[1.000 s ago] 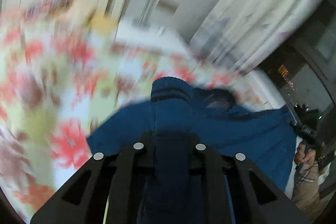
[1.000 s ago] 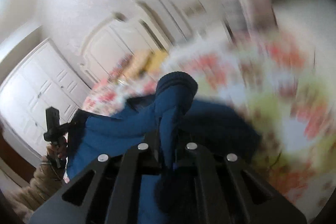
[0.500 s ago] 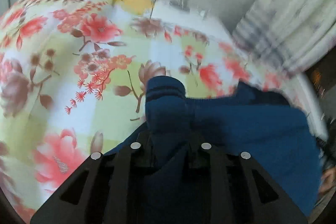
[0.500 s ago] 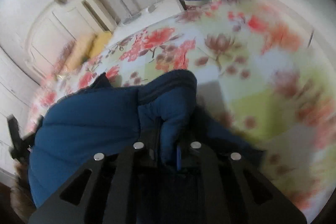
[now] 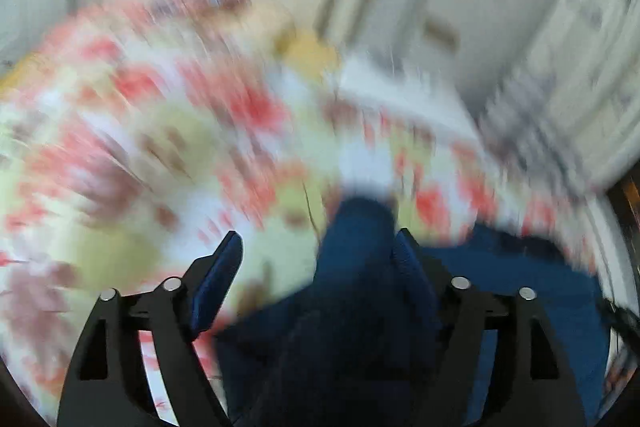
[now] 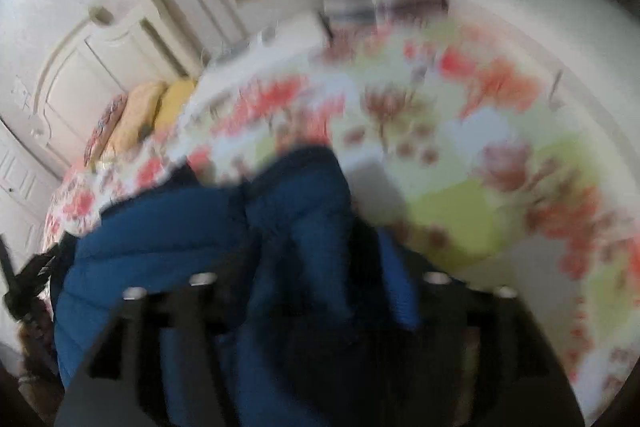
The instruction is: Fold large clothes
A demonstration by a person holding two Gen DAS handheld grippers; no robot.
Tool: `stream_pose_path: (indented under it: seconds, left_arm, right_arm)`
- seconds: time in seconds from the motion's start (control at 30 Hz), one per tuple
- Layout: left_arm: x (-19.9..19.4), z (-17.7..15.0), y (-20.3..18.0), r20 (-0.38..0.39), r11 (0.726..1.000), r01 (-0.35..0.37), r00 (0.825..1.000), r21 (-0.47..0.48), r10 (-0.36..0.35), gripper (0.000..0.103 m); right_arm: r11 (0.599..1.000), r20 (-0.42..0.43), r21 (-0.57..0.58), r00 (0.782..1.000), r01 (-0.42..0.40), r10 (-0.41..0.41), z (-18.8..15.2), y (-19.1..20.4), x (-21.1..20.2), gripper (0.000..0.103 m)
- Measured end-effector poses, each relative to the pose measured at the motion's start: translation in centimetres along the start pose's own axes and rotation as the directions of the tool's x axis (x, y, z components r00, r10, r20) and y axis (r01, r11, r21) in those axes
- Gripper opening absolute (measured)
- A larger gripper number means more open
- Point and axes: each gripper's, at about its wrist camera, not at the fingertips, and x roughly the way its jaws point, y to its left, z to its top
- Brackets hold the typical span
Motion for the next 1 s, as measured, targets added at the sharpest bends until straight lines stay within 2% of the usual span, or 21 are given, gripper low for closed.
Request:
stream_pose_path:
  seconds: [0.03,0.1,0.13,0.2,0.27,0.33,0.37,0.43,0.53,0.57,0.63,0.67,1.0]
  left_arm:
    - [-1.9,0.4,-0.9,0.069,1.0,0.008,0.998,0.016,-0.009,0.096]
    - [-3.4,0.7,-3.4,0.099,0.995,0.047,0.994,0.083,-0.055,0.098]
    - [-3.4,0.8,-6.1,0.061,0.987,0.047,0.996,0.156,-0.057,0.099]
    - [-2.4,0.1,-10.1,0.008,0.962,-0.001,1.0,0.273,-0.001,0.099]
    - [-1.3,-1.1,-13.2,0.002,0.928,-0.027,1.0,0.371,0.028,0.099]
    - [0.4,-2.4,-15.6,0.002,0.891,-0.077,0.996,0.447,0.085,0.099]
    - [1.4,-2.8,-16.5,-0.014,0.878,-0.088,0.994,0.47,0.108,0.099]
    - [2.9,-3.4,-17.5,-0.066,0.867,-0.051,0.993,0.496,0.096,0.099]
    - [5.3,-5.3,-18.5,-0.092,0.823,-0.075,0.984,0.563,0.153,0.099]
    - [6.1,-5.6,-18.4,-0.11,0.828,-0.068,0.982,0.556,0.154,0.099]
    - [7.5,-5.7,-17.4,-0.165,0.866,-0.026,0.978,0.5,0.125,0.099]
    - [7.6,-5.7,-17.1,-0.171,0.875,-0.017,0.979,0.483,0.113,0.099]
    - [8.1,-5.3,-15.9,-0.203,0.911,0.049,0.978,0.409,0.038,0.099]
  right_arm:
    - [0.999,0.045,-0.034,0.999,-0.006,0.008,0.2,1.3,-1.3,0.064]
    - [0.987,0.079,-0.156,0.996,-0.024,0.037,0.5,5.6,-2.8,0.064]
    - [0.973,0.078,-0.231,0.996,-0.029,0.048,0.3,8.2,-3.0,0.064]
    - [0.919,0.065,-0.394,0.997,-0.012,0.041,-0.6,13.6,-2.4,0.063]
    - [0.866,0.033,-0.5,0.999,0.009,0.009,-1.7,17.6,-0.5,0.061]
    - [0.843,-0.012,-0.538,1.0,0.011,-0.021,-2.4,19.8,1.6,0.04]
    - [0.837,-0.041,-0.548,0.998,0.01,-0.039,-2.5,20.6,2.9,0.037]
    - [0.828,-0.081,-0.56,0.995,0.004,-0.059,-2.7,21.5,4.9,0.036]
    - [0.82,-0.112,-0.572,0.991,-0.009,-0.067,-3.5,21.0,7.8,0.038]
    - [0.827,-0.122,-0.562,0.991,-0.025,-0.053,-3.7,20.6,8.3,0.038]
    - [0.838,-0.119,-0.543,0.992,-0.04,-0.03,-3.9,20.3,8.8,0.038]
    - [0.839,-0.112,-0.542,0.993,-0.041,-0.024,-4.0,20.2,8.9,0.038]
    - [0.828,-0.088,-0.56,0.996,-0.025,-0.029,-4.2,20.2,8.7,0.038]
